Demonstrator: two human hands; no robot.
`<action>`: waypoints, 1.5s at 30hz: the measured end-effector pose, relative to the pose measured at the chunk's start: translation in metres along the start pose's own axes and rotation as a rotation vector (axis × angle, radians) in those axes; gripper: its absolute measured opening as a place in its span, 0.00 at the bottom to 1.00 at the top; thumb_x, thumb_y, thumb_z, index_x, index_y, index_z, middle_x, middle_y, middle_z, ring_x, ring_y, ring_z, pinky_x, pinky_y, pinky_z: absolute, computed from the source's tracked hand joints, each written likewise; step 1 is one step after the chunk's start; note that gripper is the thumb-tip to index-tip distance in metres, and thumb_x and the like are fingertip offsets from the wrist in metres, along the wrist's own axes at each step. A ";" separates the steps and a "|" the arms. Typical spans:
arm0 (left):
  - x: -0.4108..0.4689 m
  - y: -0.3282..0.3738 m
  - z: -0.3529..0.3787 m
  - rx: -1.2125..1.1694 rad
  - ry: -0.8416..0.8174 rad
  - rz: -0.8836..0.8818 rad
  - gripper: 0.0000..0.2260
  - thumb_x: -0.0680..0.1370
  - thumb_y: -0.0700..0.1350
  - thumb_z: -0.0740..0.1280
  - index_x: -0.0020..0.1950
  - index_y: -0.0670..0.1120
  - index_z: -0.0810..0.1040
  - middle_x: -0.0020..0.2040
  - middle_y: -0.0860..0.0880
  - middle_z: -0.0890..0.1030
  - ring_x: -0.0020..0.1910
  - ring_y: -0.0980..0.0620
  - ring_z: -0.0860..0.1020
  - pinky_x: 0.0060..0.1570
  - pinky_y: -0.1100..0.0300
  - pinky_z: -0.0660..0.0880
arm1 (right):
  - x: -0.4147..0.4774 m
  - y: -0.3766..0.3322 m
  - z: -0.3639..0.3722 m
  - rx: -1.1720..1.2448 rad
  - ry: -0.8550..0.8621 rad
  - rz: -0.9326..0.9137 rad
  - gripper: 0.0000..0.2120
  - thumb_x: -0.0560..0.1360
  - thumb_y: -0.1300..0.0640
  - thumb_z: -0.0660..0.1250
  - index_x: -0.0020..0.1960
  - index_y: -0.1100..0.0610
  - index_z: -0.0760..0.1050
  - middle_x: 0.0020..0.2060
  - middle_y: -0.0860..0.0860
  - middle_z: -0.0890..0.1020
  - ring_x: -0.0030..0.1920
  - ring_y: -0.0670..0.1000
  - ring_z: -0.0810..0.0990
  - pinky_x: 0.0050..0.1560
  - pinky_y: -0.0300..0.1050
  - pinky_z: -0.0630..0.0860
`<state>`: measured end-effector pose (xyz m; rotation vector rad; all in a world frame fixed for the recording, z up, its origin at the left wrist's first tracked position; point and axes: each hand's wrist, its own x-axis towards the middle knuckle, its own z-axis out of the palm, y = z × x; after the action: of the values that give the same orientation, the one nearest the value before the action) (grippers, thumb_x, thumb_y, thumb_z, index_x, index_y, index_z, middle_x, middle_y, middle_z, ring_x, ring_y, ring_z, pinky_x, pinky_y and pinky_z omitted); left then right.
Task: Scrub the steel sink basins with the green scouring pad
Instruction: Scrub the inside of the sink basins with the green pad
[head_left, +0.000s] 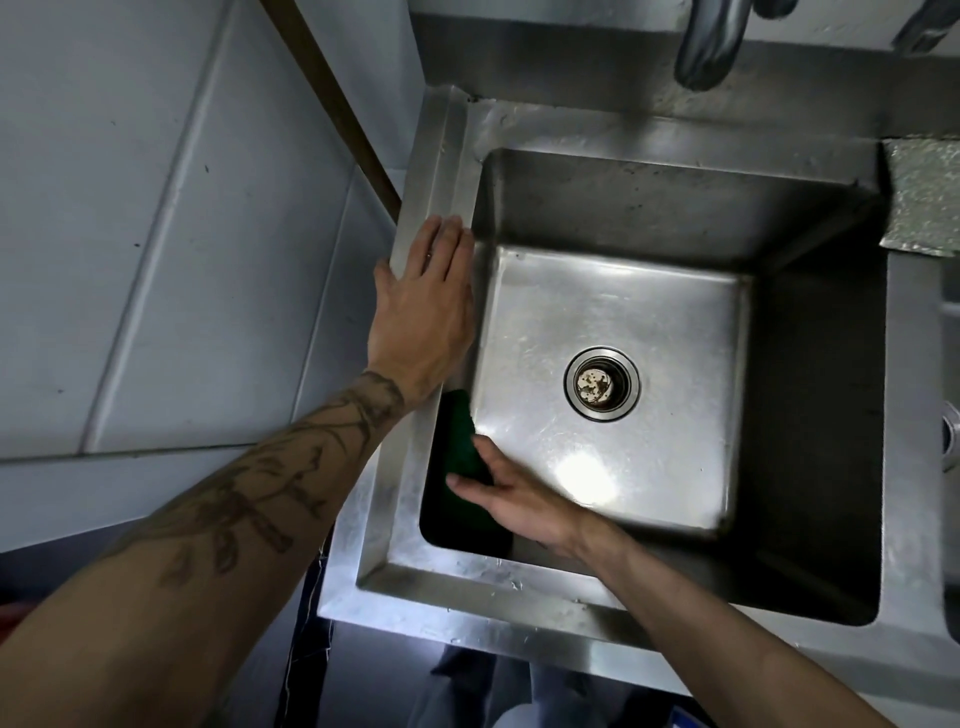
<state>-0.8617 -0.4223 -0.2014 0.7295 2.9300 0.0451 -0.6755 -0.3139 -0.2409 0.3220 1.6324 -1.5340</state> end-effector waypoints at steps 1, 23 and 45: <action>-0.001 0.000 -0.001 -0.002 0.002 0.002 0.27 0.86 0.52 0.45 0.83 0.43 0.61 0.84 0.43 0.64 0.84 0.42 0.60 0.68 0.27 0.69 | -0.001 -0.002 -0.001 -0.003 0.007 0.003 0.36 0.82 0.42 0.64 0.83 0.46 0.50 0.77 0.36 0.56 0.78 0.39 0.55 0.77 0.38 0.53; -0.156 0.048 0.017 -0.095 0.035 -0.029 0.25 0.88 0.54 0.50 0.84 0.47 0.62 0.85 0.44 0.61 0.86 0.43 0.56 0.84 0.42 0.52 | -0.117 0.067 -0.129 -0.402 -0.136 0.035 0.26 0.87 0.51 0.57 0.83 0.50 0.56 0.76 0.38 0.61 0.74 0.37 0.61 0.58 0.12 0.55; -0.211 0.073 0.023 -0.116 0.036 -0.106 0.27 0.85 0.60 0.53 0.80 0.48 0.72 0.82 0.43 0.67 0.85 0.37 0.57 0.82 0.34 0.55 | -0.160 0.067 -0.156 -0.550 -0.135 0.287 0.20 0.86 0.53 0.55 0.76 0.39 0.67 0.70 0.41 0.72 0.70 0.44 0.69 0.70 0.38 0.63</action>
<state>-0.6396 -0.4570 -0.1964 0.5618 2.9650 0.2189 -0.5941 -0.1004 -0.1910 0.1385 1.7370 -0.8334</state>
